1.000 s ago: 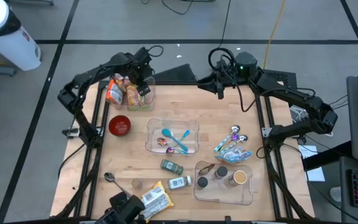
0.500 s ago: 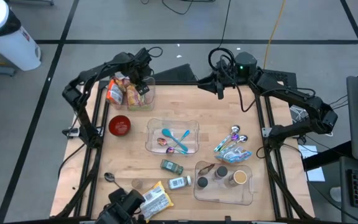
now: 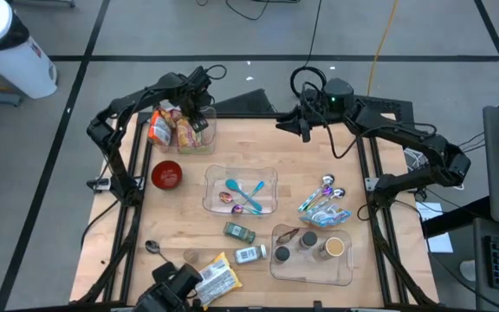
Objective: Pick & Place Food Item
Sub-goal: Adjust the green noodle pack in the top transparent bin, then put the top blue and white patterned spoon into the middle transparent bin
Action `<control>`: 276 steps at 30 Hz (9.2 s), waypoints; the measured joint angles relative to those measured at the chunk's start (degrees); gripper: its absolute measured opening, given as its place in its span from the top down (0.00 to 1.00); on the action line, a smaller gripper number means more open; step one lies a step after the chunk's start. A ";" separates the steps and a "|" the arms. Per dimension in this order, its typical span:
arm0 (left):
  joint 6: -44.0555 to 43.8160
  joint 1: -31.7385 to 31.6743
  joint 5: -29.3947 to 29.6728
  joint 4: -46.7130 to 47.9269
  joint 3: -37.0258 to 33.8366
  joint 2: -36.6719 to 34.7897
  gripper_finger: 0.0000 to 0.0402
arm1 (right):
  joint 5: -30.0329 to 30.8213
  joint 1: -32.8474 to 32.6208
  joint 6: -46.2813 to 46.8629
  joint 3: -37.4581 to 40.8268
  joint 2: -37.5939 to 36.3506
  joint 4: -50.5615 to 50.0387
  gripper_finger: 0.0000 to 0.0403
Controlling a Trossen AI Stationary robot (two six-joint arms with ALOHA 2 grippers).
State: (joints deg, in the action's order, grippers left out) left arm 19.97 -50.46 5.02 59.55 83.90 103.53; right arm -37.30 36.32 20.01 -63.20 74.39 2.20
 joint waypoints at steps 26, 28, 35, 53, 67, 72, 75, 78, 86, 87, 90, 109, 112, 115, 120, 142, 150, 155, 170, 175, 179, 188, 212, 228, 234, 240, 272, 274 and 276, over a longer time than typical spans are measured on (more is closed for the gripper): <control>-0.37 5.33 1.13 9.05 0.00 -1.16 0.99 | 1.44 0.02 -1.65 0.85 0.00 0.13 0.60; -1.35 6.07 2.00 10.31 0.00 -1.36 0.99 | 1.44 0.06 -1.95 0.85 -0.01 0.13 0.60; -4.12 7.63 5.60 13.23 -0.02 -3.27 1.00 | 1.44 0.07 -2.51 0.85 0.00 0.13 0.60; -3.06 5.40 11.19 16.00 -0.02 -9.92 0.99 | 1.23 0.07 -2.52 0.85 0.00 0.13 0.60; 7.61 5.49 3.80 8.51 -0.02 -9.77 0.72 | 1.20 0.07 -1.42 0.85 0.00 0.11 0.60; 8.24 5.48 3.96 6.43 -0.02 -7.94 0.54 | 1.20 0.07 -1.34 0.85 0.00 0.11 0.60; 9.84 5.38 3.91 6.38 -0.02 -6.35 0.46 | 1.21 0.07 -1.21 0.85 0.00 0.09 0.60; 11.23 5.38 3.85 6.42 -0.02 -4.94 0.43 | 1.22 0.07 -1.20 0.85 0.00 -0.10 0.60; 12.61 5.15 4.26 6.05 -0.02 -1.50 0.47 | 1.22 0.07 -1.26 0.85 0.00 -0.33 0.60; 12.57 5.07 4.63 5.75 -0.02 -1.05 0.48 | 1.22 0.07 -1.38 0.85 0.00 -0.33 0.60; 11.68 4.44 6.34 4.82 -0.02 0.09 0.51 | 1.22 0.07 -1.58 0.85 0.00 -0.33 0.60; 9.82 3.39 7.06 4.15 -0.02 1.95 0.96 | 1.22 0.07 -2.73 0.85 0.00 -0.83 0.60; 9.26 3.39 7.06 4.15 -0.02 1.95 0.98 | 1.25 0.07 -2.73 0.85 0.00 -0.81 0.60; 8.92 3.61 7.63 4.98 -0.02 1.95 0.99 | 1.22 0.07 -2.73 0.85 0.00 -0.82 0.60; 7.70 4.49 10.16 10.86 -0.02 1.74 0.99 | 1.25 0.07 -2.73 0.85 0.00 -0.80 0.60; 8.11 7.48 21.37 13.79 -0.02 -6.71 1.00 | 1.42 -0.02 -2.73 0.85 0.00 -0.72 0.60; 10.04 7.03 23.26 13.22 -0.02 -6.71 1.00 | 1.29 -0.02 -1.74 0.85 -0.01 -0.72 0.60; 11.45 6.89 23.26 11.56 -0.02 -6.71 1.00 | 1.27 -0.04 -1.66 0.85 0.00 -0.72 0.60; 11.41 5.01 28.56 10.36 -0.02 -1.38 0.98 | 1.25 -0.04 -1.62 0.85 -0.01 -0.75 0.60; 10.32 4.66 30.77 9.54 -0.02 -1.38 0.95 | 1.25 -0.04 -1.69 0.85 0.00 -0.75 0.60; 10.12 4.20 28.84 10.56 -0.02 -1.38 0.95 | 1.25 -0.04 -1.81 0.85 0.00 -0.75 0.60; 9.67 4.24 25.44 11.97 -0.02 -1.38 0.83 | 1.34 -0.04 -2.53 0.85 0.00 -0.76 0.60; -7.69 8.04 15.24 2.72 -0.04 -21.14 0.44 | 4.54 -0.04 -4.46 0.85 0.00 -0.05 0.60; -34.60 16.21 -8.44 -32.88 0.00 -37.42 0.44 | 4.48 -0.04 -4.26 0.85 0.00 -0.28 0.60; -35.81 23.82 -8.49 -54.68 0.00 -35.72 0.44 | 4.46 -0.04 -4.24 0.85 0.00 -0.28 0.60; -35.56 31.98 -8.50 -68.67 0.00 -32.03 0.44 | 4.46 -0.04 -4.24 0.85 -0.01 -0.28 0.60; -32.79 44.96 -3.51 -43.36 0.00 -43.20 0.44 | 4.46 -0.04 -4.24 0.85 0.00 -0.28 0.60; -34.25 44.93 -4.72 -39.52 -0.01 -43.34 0.44 | 4.46 -0.04 -4.24 0.85 0.00 -0.28 0.60; -34.71 45.17 -7.69 -36.58 -0.07 -43.27 0.44 | 4.46 -0.04 -4.24 0.85 -0.01 -0.28 0.60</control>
State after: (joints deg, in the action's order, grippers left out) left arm -14.74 -5.28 -2.68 22.96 83.83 60.25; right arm -32.84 36.27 15.77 -62.35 74.38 1.91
